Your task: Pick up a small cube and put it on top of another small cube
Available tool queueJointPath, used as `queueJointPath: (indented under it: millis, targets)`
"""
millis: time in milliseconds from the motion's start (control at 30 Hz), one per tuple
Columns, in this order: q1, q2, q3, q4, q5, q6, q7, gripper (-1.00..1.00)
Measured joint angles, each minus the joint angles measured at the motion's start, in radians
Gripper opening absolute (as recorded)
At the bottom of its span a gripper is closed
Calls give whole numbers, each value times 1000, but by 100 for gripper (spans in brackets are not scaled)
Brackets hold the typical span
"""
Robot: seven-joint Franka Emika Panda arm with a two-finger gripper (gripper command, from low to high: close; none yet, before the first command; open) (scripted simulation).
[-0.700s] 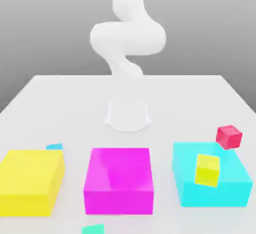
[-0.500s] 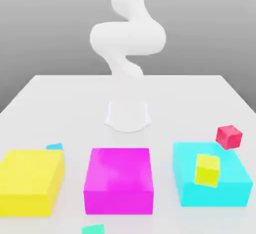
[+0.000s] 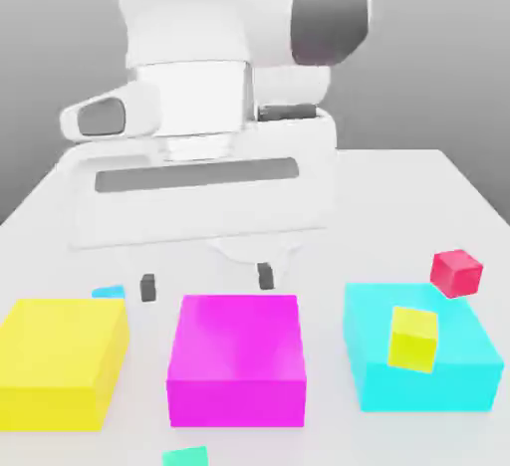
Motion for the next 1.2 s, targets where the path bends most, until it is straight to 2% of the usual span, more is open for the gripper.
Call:
queueJointPath:
  millis: [267, 400, 433, 667, 800, 1067, 1200]
  targets:
    - [-26, 282, -7, 5, -16, 88, -74, 0]
    - [-50, 427, 19, 31, 8, 186, -102, 0]
    - [-57, 459, 28, 38, 15, 210, -108, -100]
    - [-57, 464, 29, 39, 17, 213, -109, -100]
    - [-38, 342, 1, 11, -18, 119, -85, -100]
    - [-149, 56, -164, -215, -248, 77, -283, -100]
    - [-287, -78, -219, -341, -345, 74, -417, -100]
